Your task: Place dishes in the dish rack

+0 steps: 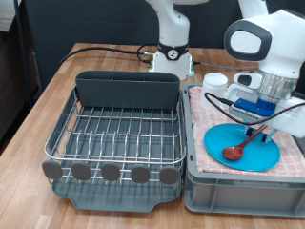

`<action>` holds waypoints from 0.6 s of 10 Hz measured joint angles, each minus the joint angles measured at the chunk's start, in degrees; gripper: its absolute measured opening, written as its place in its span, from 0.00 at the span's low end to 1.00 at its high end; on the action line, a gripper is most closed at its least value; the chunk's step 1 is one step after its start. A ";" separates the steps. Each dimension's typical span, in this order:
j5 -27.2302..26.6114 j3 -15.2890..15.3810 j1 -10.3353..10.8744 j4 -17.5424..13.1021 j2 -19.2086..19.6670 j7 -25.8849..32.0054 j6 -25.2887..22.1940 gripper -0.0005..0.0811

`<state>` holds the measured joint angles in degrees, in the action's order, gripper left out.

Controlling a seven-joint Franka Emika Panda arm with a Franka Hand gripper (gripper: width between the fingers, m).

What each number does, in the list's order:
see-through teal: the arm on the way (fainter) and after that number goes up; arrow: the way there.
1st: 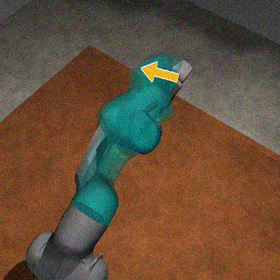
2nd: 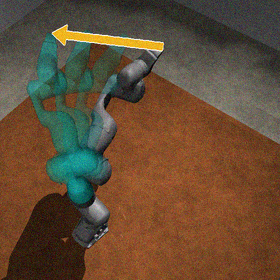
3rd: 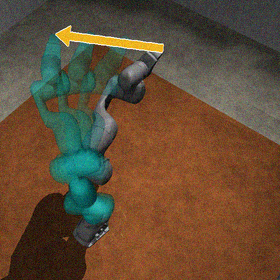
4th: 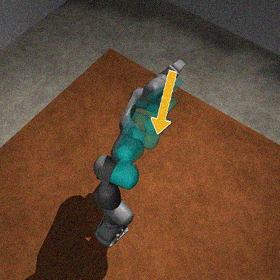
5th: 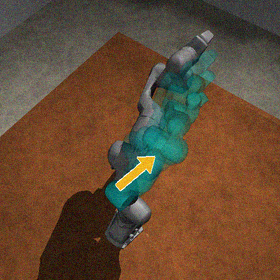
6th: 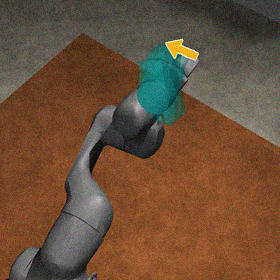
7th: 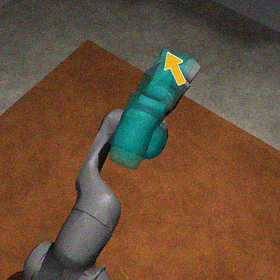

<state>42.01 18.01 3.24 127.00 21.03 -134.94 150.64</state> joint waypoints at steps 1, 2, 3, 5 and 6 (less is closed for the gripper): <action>-0.01 0.00 0.08 0.00 0.00 -0.16 -0.07 0.13; -0.24 0.13 0.10 0.00 0.00 -0.17 -0.37 0.13; -0.74 0.43 0.09 -0.11 -0.10 -0.06 -1.38 0.12; -2.67 1.43 0.04 -0.31 -1.49 0.80 -4.50 0.12; -4.12 2.05 -0.02 -0.31 -2.94 1.75 -6.53 0.12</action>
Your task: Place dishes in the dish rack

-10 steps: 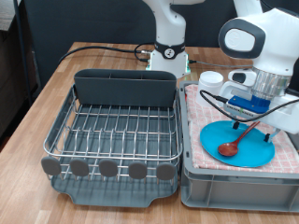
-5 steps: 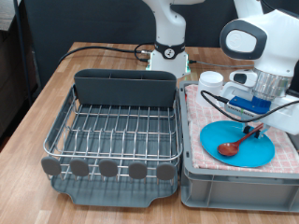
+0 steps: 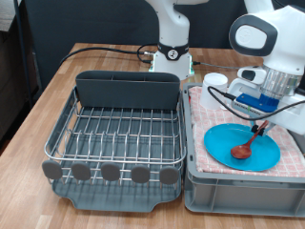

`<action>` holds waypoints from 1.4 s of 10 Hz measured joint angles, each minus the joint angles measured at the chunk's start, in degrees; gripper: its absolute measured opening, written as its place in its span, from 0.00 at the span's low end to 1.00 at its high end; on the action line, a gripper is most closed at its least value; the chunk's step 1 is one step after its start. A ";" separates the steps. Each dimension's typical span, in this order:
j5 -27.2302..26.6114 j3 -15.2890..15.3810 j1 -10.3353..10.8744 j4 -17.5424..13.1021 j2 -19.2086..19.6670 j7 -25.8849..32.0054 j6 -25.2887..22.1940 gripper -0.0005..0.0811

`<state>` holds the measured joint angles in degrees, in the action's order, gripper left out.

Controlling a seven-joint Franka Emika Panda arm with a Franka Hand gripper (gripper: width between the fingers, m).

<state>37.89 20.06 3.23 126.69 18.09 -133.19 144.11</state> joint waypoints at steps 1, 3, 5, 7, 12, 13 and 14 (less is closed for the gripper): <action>-2.28 0.71 -0.25 0.22 -1.83 1.75 -1.21 0.12; -10.07 2.45 -1.60 1.53 -6.00 8.42 -2.65 0.12; -21.29 4.02 -2.95 2.74 -10.39 17.55 -6.08 0.12; -27.64 4.13 -2.97 3.48 -14.77 20.33 -11.20 0.12; -32.34 3.70 -2.93 9.38 -24.18 16.07 -12.78 0.12; -32.12 3.55 -3.18 9.53 -24.17 12.45 -12.77 0.12; -31.80 3.24 -3.74 10.33 -24.91 6.92 -13.01 0.12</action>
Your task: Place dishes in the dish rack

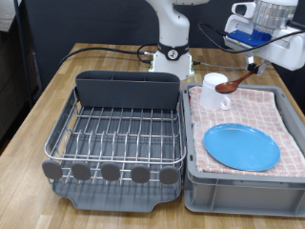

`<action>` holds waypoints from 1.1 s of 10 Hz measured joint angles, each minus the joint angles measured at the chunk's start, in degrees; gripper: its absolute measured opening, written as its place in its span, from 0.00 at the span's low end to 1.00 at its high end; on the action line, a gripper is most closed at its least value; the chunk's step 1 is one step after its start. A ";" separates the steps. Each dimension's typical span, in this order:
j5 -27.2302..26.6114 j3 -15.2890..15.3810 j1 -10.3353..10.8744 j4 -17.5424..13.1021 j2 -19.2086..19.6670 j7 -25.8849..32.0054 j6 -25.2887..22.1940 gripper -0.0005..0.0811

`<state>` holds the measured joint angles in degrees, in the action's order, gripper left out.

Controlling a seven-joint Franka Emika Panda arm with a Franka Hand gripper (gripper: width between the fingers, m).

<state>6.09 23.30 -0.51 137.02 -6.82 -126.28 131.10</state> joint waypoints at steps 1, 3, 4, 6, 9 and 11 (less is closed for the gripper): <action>0.43 -0.26 -0.68 1.38 -1.54 -4.72 -0.60 0.12; 0.84 -0.94 -1.65 4.51 -5.51 -10.09 -1.89 0.12; 0.64 -1.58 -1.93 5.77 -7.43 -11.66 -3.38 0.12; -0.34 -3.67 -2.22 8.18 -11.02 -13.30 -6.05 0.12; -1.01 -7.59 -2.41 12.05 -16.63 -13.94 -7.17 0.12; -1.01 -8.13 -2.30 13.89 -19.13 -13.90 -6.62 0.12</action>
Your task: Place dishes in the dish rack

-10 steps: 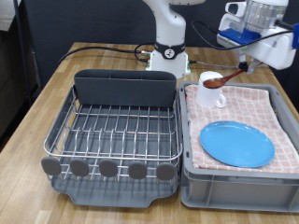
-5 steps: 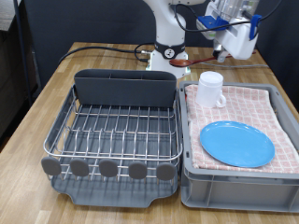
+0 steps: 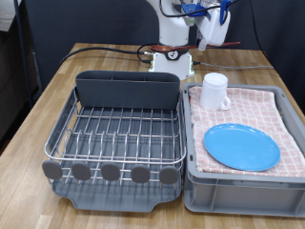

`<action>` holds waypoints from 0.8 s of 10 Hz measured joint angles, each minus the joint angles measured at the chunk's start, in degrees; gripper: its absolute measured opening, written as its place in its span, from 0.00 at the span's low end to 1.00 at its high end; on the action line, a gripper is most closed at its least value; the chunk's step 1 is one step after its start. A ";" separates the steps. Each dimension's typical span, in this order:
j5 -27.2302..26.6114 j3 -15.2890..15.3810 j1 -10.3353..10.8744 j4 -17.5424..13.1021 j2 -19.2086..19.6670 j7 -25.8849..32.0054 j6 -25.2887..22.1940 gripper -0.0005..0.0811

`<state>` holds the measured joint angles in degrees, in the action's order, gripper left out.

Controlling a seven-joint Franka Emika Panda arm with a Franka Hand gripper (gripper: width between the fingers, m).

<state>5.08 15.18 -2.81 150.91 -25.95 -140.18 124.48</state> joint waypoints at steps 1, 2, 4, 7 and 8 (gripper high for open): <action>0.00 -0.15 -0.05 -0.02 0.13 -0.17 -0.55 0.12; -0.01 -0.73 -0.12 0.10 -0.06 -0.51 -1.27 0.12; -0.01 -2.77 -0.43 0.95 -1.05 -0.74 -2.41 0.12; 0.16 -6.11 -1.33 4.03 -3.92 -0.36 -1.54 0.12; 0.33 -7.29 -1.42 5.23 -4.84 0.24 -0.58 0.12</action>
<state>5.42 7.89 -4.23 156.13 -30.80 -139.94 123.90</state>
